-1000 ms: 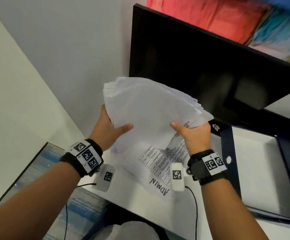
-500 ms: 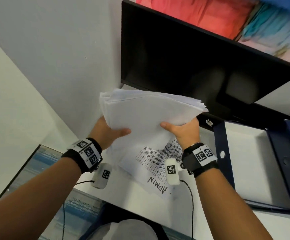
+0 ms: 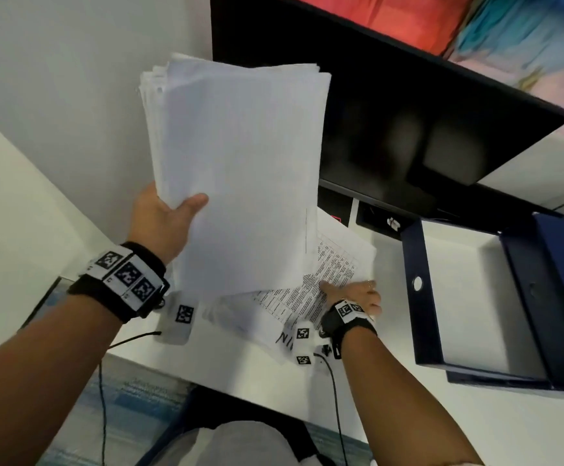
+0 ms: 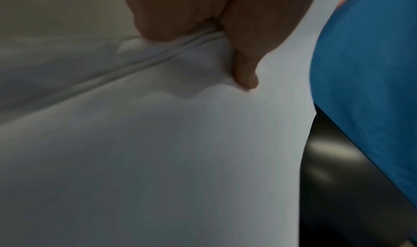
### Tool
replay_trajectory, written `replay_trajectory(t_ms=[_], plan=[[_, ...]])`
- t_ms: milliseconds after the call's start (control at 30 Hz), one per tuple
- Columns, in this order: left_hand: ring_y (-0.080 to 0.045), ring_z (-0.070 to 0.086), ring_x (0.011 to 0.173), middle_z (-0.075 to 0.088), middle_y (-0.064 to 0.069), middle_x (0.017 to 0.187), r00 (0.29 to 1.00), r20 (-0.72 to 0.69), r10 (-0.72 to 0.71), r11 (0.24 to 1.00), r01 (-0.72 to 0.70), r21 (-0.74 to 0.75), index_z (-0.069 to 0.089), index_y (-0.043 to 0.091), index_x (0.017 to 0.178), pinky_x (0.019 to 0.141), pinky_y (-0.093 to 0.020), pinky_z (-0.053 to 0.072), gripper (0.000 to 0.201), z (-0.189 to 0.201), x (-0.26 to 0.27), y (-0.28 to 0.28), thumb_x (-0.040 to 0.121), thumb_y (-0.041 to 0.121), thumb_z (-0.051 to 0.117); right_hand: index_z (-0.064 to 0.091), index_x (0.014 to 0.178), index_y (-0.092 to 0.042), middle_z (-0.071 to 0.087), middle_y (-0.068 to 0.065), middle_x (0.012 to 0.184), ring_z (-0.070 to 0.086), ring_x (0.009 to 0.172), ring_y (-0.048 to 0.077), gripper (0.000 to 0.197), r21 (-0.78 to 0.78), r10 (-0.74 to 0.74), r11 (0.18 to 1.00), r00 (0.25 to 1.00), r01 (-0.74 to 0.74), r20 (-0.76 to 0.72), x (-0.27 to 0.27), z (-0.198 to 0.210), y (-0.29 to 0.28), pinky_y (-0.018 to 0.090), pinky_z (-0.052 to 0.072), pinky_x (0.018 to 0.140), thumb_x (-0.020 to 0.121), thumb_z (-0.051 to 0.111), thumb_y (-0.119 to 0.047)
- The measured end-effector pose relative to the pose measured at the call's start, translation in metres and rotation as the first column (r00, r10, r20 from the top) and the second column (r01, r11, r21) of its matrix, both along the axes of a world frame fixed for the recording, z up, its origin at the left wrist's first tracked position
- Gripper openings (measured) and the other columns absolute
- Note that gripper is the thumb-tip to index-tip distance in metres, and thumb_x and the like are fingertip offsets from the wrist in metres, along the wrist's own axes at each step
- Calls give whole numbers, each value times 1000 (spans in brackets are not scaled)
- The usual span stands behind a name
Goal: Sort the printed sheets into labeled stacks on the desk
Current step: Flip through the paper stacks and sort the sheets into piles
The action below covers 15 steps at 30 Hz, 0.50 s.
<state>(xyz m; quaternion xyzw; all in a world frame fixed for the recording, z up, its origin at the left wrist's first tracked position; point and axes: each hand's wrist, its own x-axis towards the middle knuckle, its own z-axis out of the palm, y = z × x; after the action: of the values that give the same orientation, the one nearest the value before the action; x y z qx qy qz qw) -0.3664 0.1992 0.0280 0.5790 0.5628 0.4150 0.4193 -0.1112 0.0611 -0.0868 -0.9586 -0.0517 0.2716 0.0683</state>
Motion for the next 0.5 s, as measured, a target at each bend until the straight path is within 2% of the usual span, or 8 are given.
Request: replay_trajectory(t_ms=[33, 100, 133, 200, 267, 333, 400, 500], plan=[[-17, 63, 84, 64, 4, 91, 1000, 10, 2, 999, -2, -36, 67, 8, 112, 54, -3, 44, 29, -2, -4, 0, 86, 19, 73, 4, 155, -12, 24, 16, 154, 29, 136, 37, 119, 27, 27, 999, 999, -27, 26, -2, -5, 2, 53, 31, 108, 71, 77, -55], [-11, 63, 77, 64, 7, 87, 1000, -16, -8, 994, 6, -112, 67, 14, 111, 51, -4, 42, 27, -10, -12, -2, 86, 21, 74, 12, 154, -13, 28, 12, 152, 31, 134, 35, 111, 121, 81, 989, 996, -85, 41, -6, -10, 9, 53, 33, 107, 72, 80, -44], [-7, 62, 73, 64, 9, 86, 999, -34, -23, 988, 17, -150, 66, 18, 111, 53, -7, 43, 27, -16, -15, -5, 86, 23, 74, 16, 153, -12, 30, 12, 151, 32, 134, 35, 106, 161, 101, 981, 994, -107, 43, -9, -13, 12, 53, 34, 107, 73, 80, -38], [-8, 62, 74, 64, 10, 85, 998, -46, -33, 973, 22, -232, 66, 20, 113, 60, -16, 44, 30, -27, -20, -11, 85, 26, 74, 21, 151, -10, 32, 13, 150, 33, 133, 36, 95, 189, 163, 967, 985, -172, 62, -16, -12, 17, 52, 35, 107, 76, 75, -32], [-5, 61, 72, 65, 7, 90, 999, -38, -26, 957, 14, -291, 67, 19, 113, 61, -19, 44, 30, -37, -24, -15, 85, 25, 75, 22, 150, -8, 32, 15, 148, 34, 131, 37, 88, 205, 243, 947, 968, -249, 55, -21, -11, 21, 52, 36, 107, 79, 71, -28], [0, 60, 74, 66, 7, 90, 999, -31, -32, 947, 20, -319, 67, 17, 115, 62, -19, 45, 33, -43, -26, -16, 84, 24, 76, 19, 150, -5, 34, 19, 146, 36, 131, 39, 90, 231, 278, 934, 960, -274, 13, -22, -11, 26, 50, 36, 108, 80, 72, -23], [-6, 63, 76, 67, 6, 92, 999, -48, -17, 943, 0, -333, 68, 16, 117, 67, -21, 46, 36, -46, -28, -15, 83, 25, 77, 15, 151, -2, 39, 22, 144, 41, 131, 39, 94, 273, 267, 930, 963, -246, -40, -22, -9, 28, 47, 38, 109, 80, 74, -20], [-12, 62, 77, 66, 2, 98, 998, -67, -2, 938, -21, -345, 67, 18, 115, 74, -26, 45, 33, -45, -32, -13, 84, 25, 76, 19, 149, -5, 51, 23, 135, 54, 122, 39, 84, 300, 230, 934, 968, -193, -95, -26, -5, 30, 43, 46, 98, 82, 70, -15]])
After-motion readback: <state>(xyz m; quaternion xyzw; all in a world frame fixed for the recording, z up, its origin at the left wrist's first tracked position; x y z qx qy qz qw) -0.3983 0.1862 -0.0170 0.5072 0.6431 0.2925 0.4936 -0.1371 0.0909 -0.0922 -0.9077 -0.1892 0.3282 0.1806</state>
